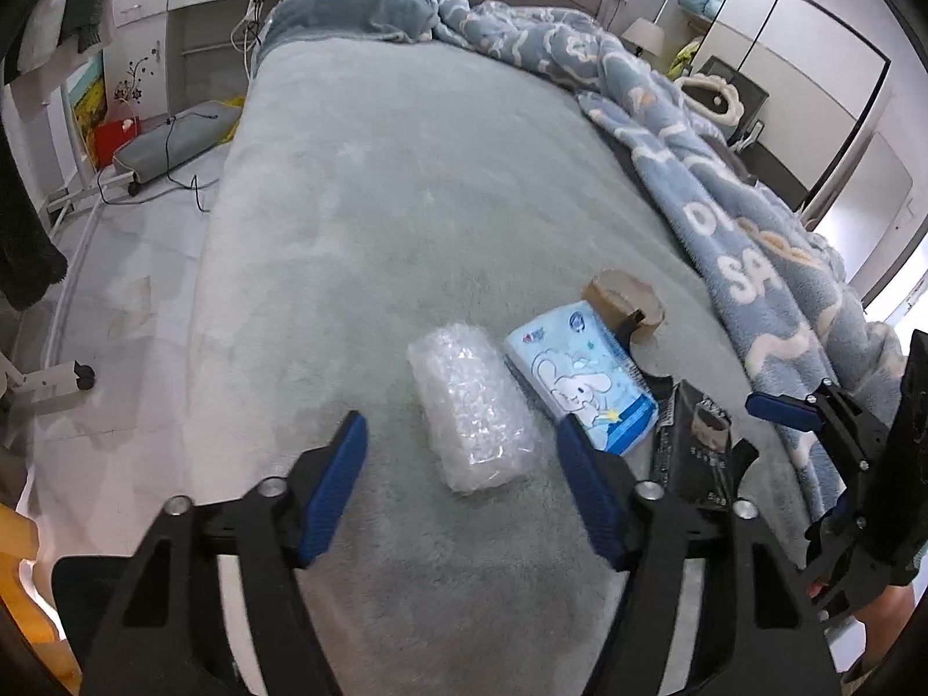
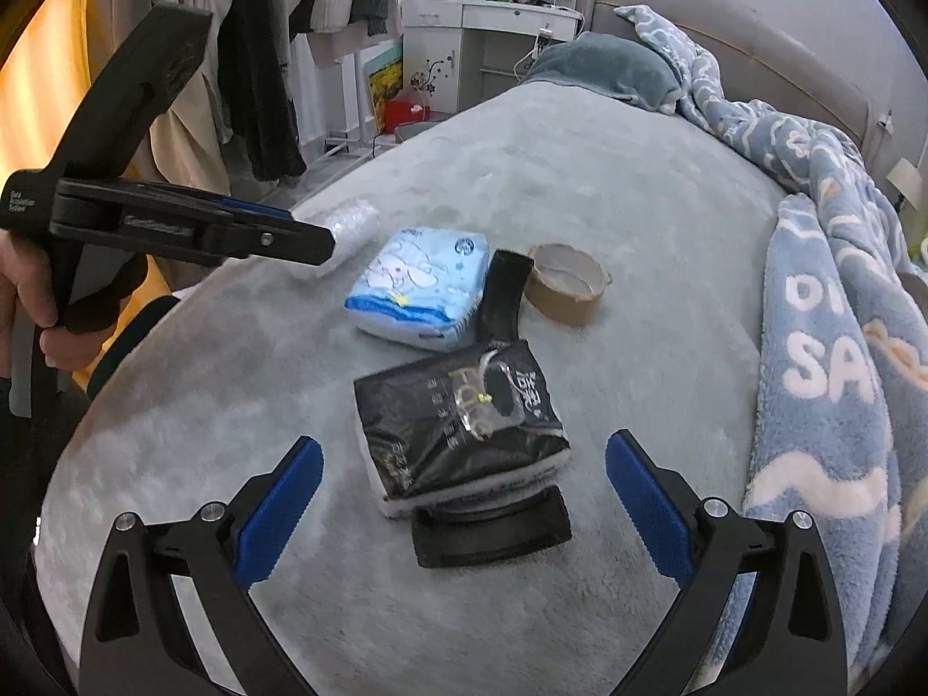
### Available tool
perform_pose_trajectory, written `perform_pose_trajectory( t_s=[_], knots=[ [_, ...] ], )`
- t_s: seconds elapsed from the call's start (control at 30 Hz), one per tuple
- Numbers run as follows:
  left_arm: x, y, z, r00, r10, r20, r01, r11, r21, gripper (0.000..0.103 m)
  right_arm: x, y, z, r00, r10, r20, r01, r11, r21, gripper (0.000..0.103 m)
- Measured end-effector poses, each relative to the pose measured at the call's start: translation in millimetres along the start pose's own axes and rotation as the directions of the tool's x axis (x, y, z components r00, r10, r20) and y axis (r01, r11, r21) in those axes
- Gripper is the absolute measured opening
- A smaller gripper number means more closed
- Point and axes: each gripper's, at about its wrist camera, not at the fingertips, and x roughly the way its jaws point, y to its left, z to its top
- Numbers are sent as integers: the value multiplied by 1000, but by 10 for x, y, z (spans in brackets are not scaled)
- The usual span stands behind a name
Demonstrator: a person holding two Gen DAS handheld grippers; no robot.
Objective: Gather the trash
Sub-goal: 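Grasp the clear bubble-wrap pack with the left tool while the right tool grasps the black tissue pack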
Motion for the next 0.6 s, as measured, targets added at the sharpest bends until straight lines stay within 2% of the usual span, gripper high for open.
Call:
perform_pose_trajectory(
  t_s=[0.17,0.2,0.6],
  knots=[
    [65,-25,6,1000,9,-5,-9,1000,6,48,26,-49,-44,1000,-1,-16,1,1000,7,99],
    [70,-32,10,1000,10,-6,-10,1000,9,39,25,-51,-49,1000,1,-16,-1,1000,7,99],
    [-77,27,14,999,29,19,-30,999,26,36,114,10,58,999,8,-37,-8,1000,-15,99]
  ],
)
